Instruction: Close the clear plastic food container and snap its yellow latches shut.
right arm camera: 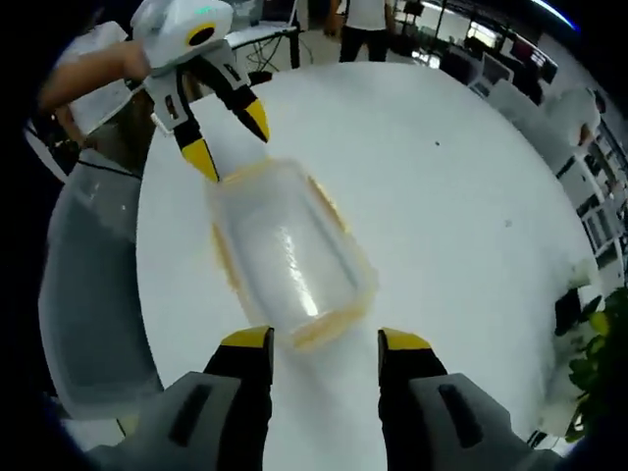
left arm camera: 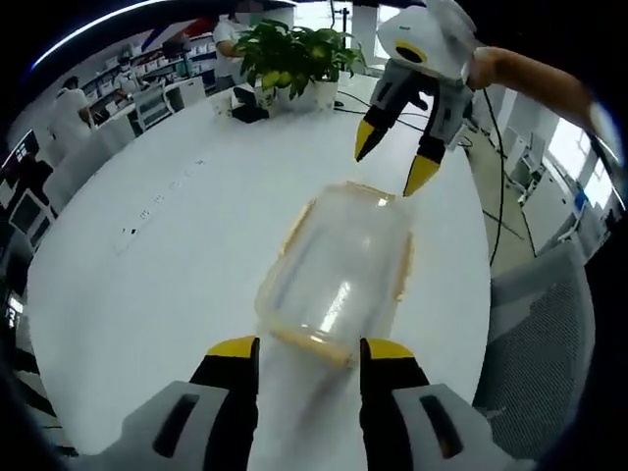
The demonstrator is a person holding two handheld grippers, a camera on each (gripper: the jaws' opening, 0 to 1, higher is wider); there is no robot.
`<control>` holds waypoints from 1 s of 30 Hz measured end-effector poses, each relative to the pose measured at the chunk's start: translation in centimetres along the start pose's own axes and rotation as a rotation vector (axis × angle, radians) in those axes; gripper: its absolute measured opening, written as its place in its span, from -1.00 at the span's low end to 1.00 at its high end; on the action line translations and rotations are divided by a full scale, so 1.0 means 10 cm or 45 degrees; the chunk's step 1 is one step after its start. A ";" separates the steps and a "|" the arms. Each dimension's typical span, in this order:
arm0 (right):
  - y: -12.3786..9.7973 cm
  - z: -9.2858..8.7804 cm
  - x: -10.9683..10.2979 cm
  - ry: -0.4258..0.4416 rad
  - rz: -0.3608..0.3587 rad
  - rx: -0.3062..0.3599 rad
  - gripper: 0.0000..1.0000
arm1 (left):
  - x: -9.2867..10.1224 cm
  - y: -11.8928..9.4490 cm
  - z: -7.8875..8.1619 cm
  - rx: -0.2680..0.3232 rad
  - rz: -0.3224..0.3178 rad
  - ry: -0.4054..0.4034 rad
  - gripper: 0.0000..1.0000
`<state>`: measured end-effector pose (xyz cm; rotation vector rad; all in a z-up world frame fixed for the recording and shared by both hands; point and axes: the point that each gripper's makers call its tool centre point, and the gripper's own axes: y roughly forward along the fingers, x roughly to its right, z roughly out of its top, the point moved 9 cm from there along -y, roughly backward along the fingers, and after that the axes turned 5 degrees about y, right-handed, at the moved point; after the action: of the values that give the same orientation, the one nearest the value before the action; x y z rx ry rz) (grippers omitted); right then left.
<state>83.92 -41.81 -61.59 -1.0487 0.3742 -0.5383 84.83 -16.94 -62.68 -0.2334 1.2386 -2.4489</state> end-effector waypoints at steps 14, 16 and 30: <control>0.12 -0.13 -0.07 0.345 0.000 0.155 -0.24 | 0.08 0.08 -0.10 0.091 0.045 -0.340 -0.31; 0.13 -0.14 -0.08 0.396 0.012 0.179 -0.24 | 0.11 0.10 -0.12 0.092 0.041 -0.361 -0.31; 0.27 -0.23 -0.08 0.619 0.044 0.238 -0.25 | 0.18 0.21 -0.17 0.135 -0.008 -0.508 -0.30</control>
<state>82.68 -41.97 -65.00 -0.7221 0.7530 -0.7831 83.16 -17.53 -65.40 -0.6592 0.9334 -2.3125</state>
